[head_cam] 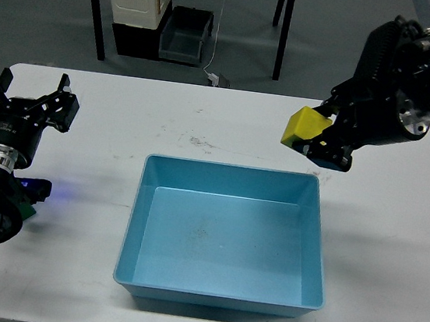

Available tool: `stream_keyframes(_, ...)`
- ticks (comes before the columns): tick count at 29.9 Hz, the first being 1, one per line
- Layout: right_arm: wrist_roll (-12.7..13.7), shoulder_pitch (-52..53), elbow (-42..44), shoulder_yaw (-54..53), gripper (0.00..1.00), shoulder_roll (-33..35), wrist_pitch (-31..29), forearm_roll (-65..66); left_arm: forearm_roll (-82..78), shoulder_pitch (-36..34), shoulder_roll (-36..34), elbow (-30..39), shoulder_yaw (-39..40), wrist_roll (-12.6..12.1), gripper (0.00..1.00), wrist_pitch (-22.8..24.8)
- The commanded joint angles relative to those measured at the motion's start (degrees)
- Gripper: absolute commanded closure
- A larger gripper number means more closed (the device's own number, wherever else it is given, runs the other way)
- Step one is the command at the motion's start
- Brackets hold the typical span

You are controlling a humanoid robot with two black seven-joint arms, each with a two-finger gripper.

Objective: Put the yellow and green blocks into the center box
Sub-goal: 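Lift the yellow cube and carry it over the blue tray, then lower the yellow cube into the tray and open the right gripper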

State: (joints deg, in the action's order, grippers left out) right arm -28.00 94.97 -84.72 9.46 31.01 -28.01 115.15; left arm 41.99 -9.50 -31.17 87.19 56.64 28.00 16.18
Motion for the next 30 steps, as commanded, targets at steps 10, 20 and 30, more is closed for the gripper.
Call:
stream_keyframes(10,0.0,-6.9,8.8,7.2,0.82,-17.9,0.0,-0.1,0.0,-0.3,-0.4,-0.2,3.4,0.0,0.00,0.0)
stream_keyframes(20,0.0,-13.5,15.5,7.0,0.21,-23.5,0.0,-0.3,0.1,-0.4,-1.3,-0.2,4.3,0.0,0.00,0.1)
stream_keyframes(30,0.0,-13.5,15.5,5.5,0.02,-21.8,0.0,-0.4,-0.2,-2.0,-8.3,-1.4,4.8,0.0,0.00,-2.9)
